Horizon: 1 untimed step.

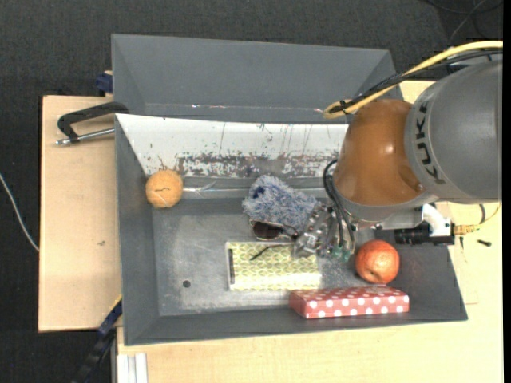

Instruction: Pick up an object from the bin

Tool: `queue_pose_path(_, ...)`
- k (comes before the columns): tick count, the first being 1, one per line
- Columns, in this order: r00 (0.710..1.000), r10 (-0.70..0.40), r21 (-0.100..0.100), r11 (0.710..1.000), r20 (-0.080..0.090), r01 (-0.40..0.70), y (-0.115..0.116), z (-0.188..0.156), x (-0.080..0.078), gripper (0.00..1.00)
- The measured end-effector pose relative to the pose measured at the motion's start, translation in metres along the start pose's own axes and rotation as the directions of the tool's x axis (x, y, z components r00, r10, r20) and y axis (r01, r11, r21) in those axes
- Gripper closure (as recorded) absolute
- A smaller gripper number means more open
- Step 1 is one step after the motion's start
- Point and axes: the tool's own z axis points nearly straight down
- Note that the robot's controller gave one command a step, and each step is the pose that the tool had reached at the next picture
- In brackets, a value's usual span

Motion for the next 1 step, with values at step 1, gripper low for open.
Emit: queue_pose_path(1,0.999,0.037,-0.009,0.999,0.016,-0.037,0.0044,-0.0546,0.0073,1.0)
